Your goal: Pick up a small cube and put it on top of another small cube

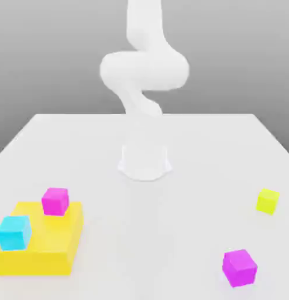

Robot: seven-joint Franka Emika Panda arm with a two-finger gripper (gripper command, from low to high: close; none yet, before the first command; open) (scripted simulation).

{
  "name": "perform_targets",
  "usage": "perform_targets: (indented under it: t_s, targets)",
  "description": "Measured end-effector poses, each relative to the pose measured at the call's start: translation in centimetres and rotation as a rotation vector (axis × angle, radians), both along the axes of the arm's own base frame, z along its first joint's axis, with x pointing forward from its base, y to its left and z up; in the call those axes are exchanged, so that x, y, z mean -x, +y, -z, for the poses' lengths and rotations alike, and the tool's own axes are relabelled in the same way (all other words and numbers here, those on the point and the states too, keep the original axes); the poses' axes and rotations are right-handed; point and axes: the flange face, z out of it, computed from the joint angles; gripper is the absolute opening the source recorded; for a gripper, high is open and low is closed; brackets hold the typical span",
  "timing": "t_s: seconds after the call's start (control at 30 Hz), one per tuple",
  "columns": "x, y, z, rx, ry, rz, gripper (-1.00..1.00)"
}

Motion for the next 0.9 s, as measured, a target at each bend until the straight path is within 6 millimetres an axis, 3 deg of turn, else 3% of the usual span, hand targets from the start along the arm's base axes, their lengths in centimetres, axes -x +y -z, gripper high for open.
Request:
perform_targets:
  t_s: [0.2,0.43,0.67,0.8,0.9]
  targets:
    - [-3.8,7.8,8.9,0.166,0.108,-0.394,0.00]
    - [-3.6,17.4,19.6,0.356,0.194,-0.857,0.00]
    - [1.1,25.7,30.4,0.546,0.246,-1.332,0.00]
    - [5.3,29.0,36.4,0.655,0.264,-1.607,0.00]
    - [9.5,31.2,40.7,0.742,0.266,-1.831,0.00]
